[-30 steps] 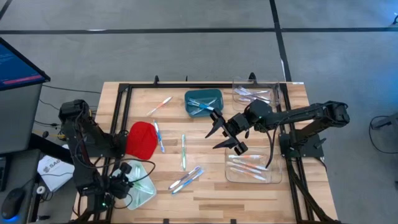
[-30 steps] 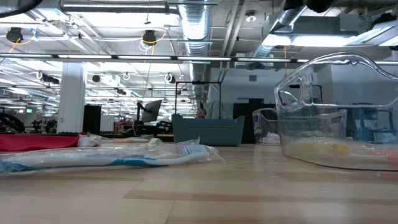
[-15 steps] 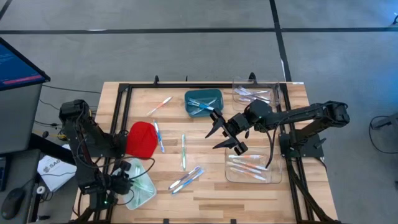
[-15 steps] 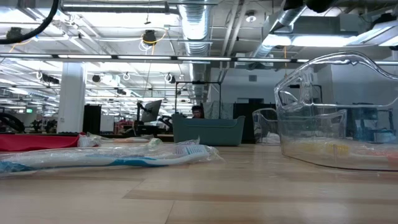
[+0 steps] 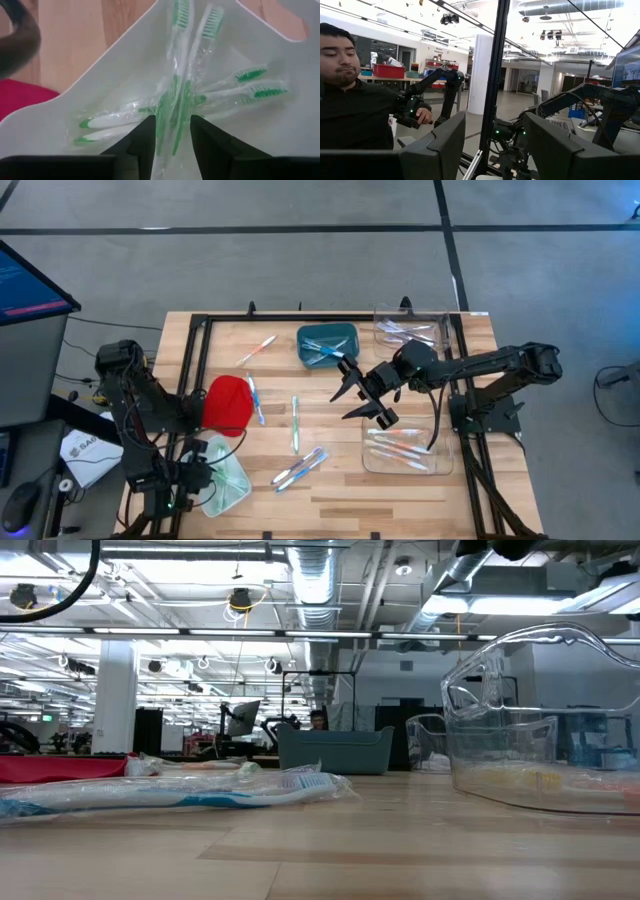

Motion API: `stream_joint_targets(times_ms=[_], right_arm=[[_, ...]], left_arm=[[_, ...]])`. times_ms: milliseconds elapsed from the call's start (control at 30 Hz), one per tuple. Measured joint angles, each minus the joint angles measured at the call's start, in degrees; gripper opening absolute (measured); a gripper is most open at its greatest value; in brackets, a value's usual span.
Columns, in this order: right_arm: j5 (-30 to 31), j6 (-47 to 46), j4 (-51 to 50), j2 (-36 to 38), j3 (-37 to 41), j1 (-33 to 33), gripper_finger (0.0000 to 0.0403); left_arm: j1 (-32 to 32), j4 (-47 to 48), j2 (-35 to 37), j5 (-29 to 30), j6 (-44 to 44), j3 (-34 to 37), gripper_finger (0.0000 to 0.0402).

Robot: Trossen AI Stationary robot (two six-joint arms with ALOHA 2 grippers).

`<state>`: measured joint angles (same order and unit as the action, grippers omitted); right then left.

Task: Pick & Place Toothbrushes
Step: Put the green toothbrush into the white bin, then adjust the white bin on the table

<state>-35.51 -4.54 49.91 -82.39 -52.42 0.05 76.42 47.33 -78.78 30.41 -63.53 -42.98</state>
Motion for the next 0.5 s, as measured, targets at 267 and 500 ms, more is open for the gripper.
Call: stream_joint_targets(times_ms=[267,500], right_arm=[[0.00,0.00,-0.01,0.00,0.00,0.00,0.0193],[0.00,0.00,0.00,0.00,0.00,0.00,0.0196]], left_arm=[[0.02,0.17,3.95,1.30,-1.74,0.00,0.0106],[0.02,-0.14,12.58,7.89,-1.72,0.00,0.0108]])
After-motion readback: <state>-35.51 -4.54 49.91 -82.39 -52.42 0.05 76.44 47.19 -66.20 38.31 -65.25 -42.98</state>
